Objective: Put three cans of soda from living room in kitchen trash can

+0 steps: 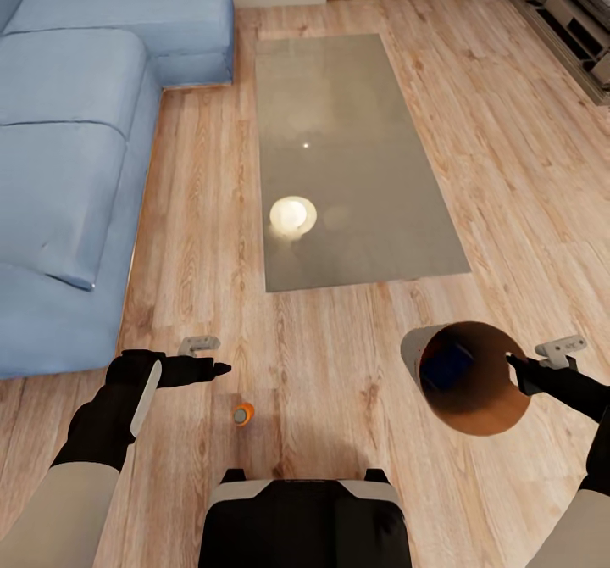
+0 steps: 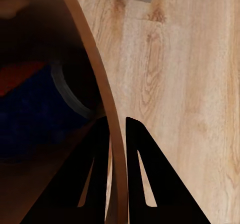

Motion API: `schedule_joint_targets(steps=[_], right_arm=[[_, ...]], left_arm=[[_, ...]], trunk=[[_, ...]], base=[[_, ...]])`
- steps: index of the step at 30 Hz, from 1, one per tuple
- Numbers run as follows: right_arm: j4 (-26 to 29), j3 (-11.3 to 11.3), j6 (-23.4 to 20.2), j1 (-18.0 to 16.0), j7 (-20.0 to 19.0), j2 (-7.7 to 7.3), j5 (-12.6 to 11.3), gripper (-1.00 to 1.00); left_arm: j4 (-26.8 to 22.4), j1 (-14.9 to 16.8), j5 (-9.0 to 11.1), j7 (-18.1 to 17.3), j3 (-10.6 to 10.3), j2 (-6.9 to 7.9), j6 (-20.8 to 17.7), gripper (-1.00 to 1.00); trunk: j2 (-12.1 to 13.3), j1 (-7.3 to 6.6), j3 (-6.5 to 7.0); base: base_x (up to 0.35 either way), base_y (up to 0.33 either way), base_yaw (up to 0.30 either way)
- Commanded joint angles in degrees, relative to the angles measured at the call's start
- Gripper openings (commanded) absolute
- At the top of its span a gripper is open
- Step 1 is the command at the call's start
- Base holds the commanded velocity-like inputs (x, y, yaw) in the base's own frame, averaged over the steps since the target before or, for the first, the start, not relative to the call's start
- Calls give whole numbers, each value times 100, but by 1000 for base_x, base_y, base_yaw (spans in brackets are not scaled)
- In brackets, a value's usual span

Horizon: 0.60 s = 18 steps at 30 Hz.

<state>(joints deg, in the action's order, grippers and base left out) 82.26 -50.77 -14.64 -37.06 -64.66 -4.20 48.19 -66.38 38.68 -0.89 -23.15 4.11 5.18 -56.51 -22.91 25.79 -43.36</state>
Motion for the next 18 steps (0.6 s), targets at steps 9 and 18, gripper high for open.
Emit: schedule_joint_targets(steps=[9, 18], right_arm=[[-25, 21, -545, -2, -254, -53, -150, -100], [-18, 73, -962, -1, -314, -46, -46, -100]], left_arm=[[-11, -11, 27, -4, 1, 0, 3, 100], [-38, -45, 59, -14, 2, 0, 12, 100]], trunk=[[0, 0, 9], [0, 0, 9]], base=[[0, 0, 0], [-56, 34, 0]])
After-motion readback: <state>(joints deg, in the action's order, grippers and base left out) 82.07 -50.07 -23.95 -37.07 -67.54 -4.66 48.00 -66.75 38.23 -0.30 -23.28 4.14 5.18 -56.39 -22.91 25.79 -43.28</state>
